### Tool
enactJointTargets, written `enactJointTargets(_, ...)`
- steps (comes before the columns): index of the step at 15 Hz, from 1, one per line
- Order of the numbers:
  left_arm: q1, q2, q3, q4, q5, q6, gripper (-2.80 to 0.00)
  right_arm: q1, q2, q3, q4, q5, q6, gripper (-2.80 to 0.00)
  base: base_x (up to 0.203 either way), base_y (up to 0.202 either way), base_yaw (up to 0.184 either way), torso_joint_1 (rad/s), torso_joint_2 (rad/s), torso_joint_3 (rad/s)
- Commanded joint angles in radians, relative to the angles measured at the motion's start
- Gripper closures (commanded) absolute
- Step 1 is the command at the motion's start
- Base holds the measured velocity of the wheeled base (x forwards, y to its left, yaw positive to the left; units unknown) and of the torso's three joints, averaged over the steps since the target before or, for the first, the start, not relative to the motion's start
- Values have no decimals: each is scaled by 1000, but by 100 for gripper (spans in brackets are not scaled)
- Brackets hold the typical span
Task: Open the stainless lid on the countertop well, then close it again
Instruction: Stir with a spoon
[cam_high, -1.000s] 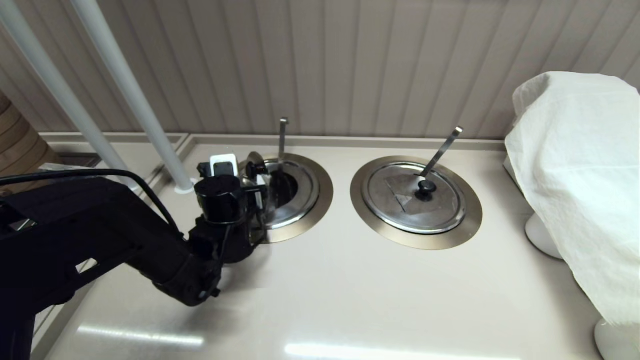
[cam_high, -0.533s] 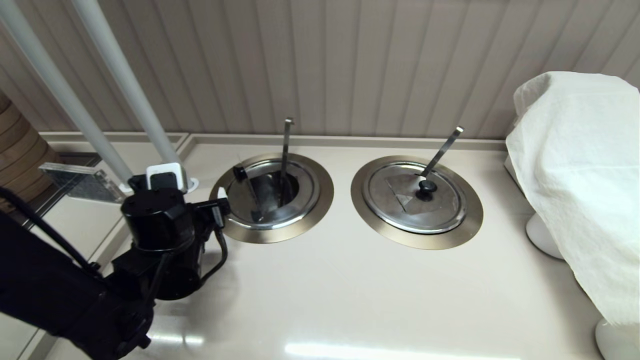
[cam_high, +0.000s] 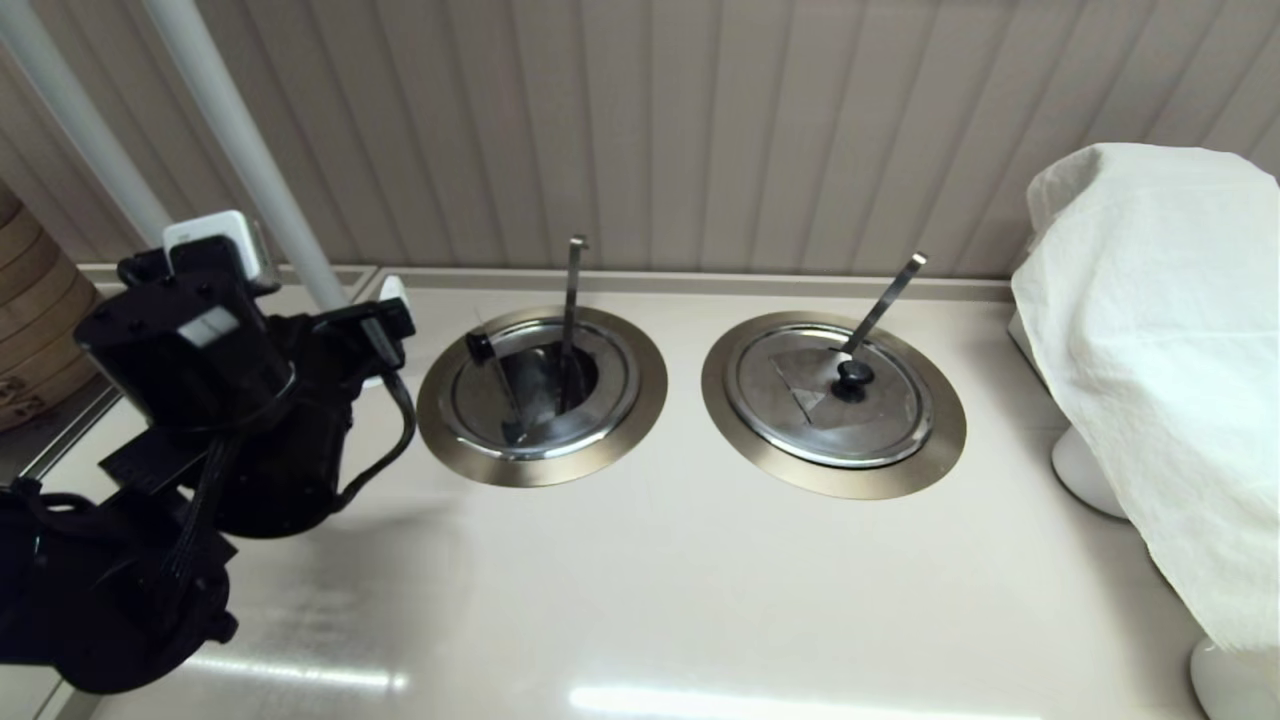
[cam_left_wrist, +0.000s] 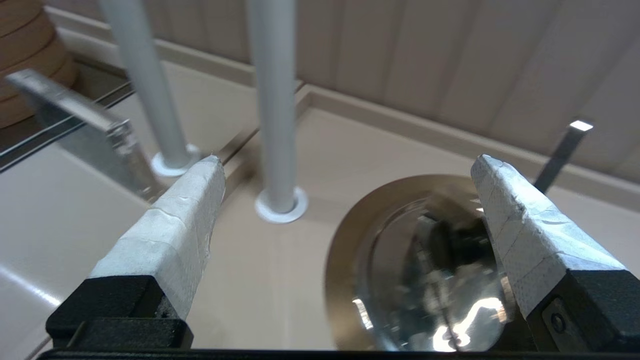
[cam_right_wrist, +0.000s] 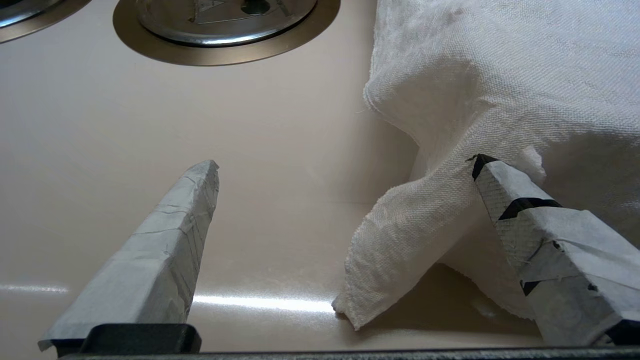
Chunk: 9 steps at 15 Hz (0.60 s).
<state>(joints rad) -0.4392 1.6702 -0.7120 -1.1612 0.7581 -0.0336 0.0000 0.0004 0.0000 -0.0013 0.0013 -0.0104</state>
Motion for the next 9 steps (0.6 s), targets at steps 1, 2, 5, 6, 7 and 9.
enactJointTargets(1, -50, 14, -134, 71, 3, -4, -280, 0, 1, 0, 0, 0, 0, -280, 0, 0, 0, 0, 0, 0)
enactJointTargets(2, -86, 50, -242, 138, 2, -13, -280, 0, 1, 0, 0, 0, 0, -280, 0, 0, 0, 0, 0, 0)
enactJointTargets(5, -168, 274, -584, 295, 5, -43, -280, 0, 1, 0, 0, 0, 0, -280, 0, 0, 0, 0, 0, 0)
enactJointTargets(6, -189, 346, -671, 325, 4, -48, -280, 0, 1, 0, 0, 0, 0, -280, 0, 0, 0, 0, 0, 0)
enactJointTargets(7, -204, 423, -740, 356, 2, -53, -280, 0, 1, 0, 0, 0, 0, -280, 0, 0, 0, 0, 0, 0)
enactJointTargets(9, -218, 570, -870, 407, 0, -60, -280, 0, 1, 0, 0, 0, 0, -280, 0, 0, 0, 0, 0, 0)
